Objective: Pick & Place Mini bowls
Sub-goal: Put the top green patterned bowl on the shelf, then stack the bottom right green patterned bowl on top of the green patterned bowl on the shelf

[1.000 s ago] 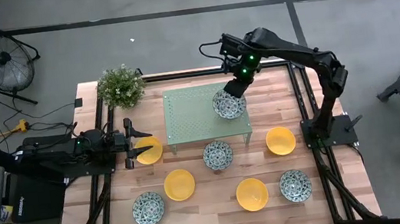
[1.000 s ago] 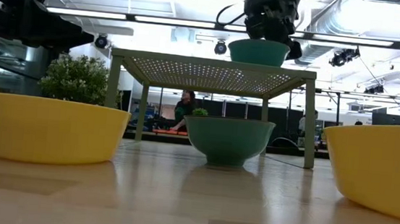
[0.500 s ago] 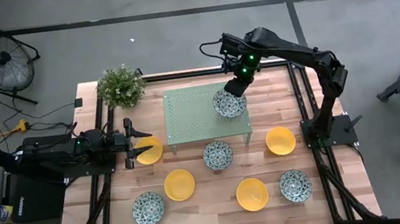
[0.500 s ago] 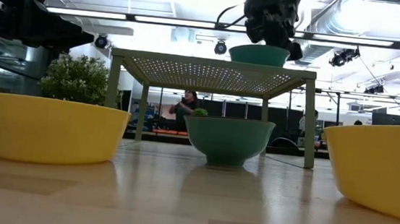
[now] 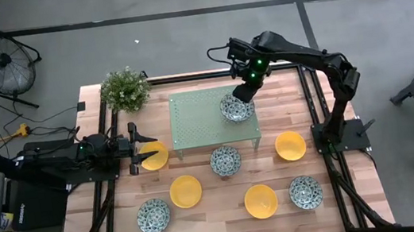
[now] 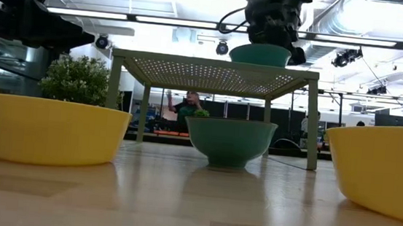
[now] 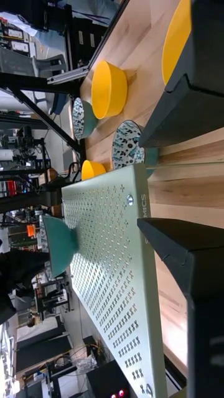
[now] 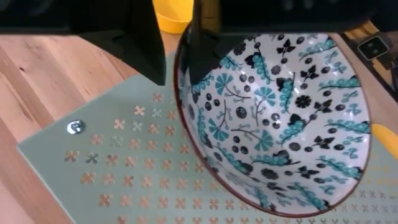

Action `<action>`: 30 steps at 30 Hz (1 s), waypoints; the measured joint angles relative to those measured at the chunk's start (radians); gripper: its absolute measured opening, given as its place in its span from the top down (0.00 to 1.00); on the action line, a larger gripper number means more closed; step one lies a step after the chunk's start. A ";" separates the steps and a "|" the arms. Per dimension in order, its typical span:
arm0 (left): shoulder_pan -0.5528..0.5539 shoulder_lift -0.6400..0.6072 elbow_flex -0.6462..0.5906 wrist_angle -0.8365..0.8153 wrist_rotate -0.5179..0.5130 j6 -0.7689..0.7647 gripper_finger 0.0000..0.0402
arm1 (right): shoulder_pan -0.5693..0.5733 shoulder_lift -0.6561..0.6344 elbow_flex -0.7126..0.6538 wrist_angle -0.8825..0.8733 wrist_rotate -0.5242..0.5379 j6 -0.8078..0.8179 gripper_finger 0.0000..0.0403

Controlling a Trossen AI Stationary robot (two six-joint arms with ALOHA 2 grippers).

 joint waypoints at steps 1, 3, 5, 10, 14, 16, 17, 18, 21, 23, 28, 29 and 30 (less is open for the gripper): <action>0.000 0.000 0.000 0.000 0.000 0.000 0.53 | 0.000 0.000 0.000 0.000 0.006 0.000 0.81; 0.000 0.000 0.000 0.000 0.000 0.000 0.53 | -0.003 0.000 0.000 0.000 0.010 0.000 0.77; 0.000 0.000 0.000 0.000 0.000 0.000 0.53 | -0.009 -0.003 0.000 0.000 0.008 0.000 0.73; 0.000 0.000 0.000 0.000 0.000 0.000 0.53 | -0.035 -0.043 0.001 -0.012 0.008 -0.001 0.66; 0.000 0.000 0.000 0.000 0.000 0.000 0.53 | -0.057 -0.099 0.002 -0.034 0.009 -0.022 0.65; 0.000 0.000 0.000 0.000 0.000 0.000 0.53 | -0.061 -0.133 0.002 -0.054 0.020 -0.032 0.65; 0.000 0.000 0.000 0.000 0.000 0.000 0.53 | -0.061 -0.154 0.002 -0.068 0.036 -0.035 0.65; 0.000 0.000 0.000 0.000 0.000 0.000 0.53 | -0.060 -0.174 0.002 -0.084 0.054 -0.042 0.65; 0.000 0.000 0.000 0.000 0.000 0.000 0.53 | -0.040 -0.237 0.001 -0.127 0.123 -0.078 0.65; 0.000 0.000 0.000 0.000 0.000 0.000 0.53 | -0.009 -0.293 -0.018 -0.131 0.177 -0.089 0.65; 0.000 0.000 0.000 0.000 0.000 0.000 0.53 | 0.097 -0.460 -0.146 -0.107 0.247 -0.062 0.65; 0.000 0.000 0.000 0.000 0.000 0.000 0.52 | 0.122 -0.499 -0.185 -0.096 0.256 -0.040 0.65; 0.000 0.000 0.000 0.000 0.000 0.000 0.53 | 0.148 -0.538 -0.228 -0.088 0.267 -0.023 0.65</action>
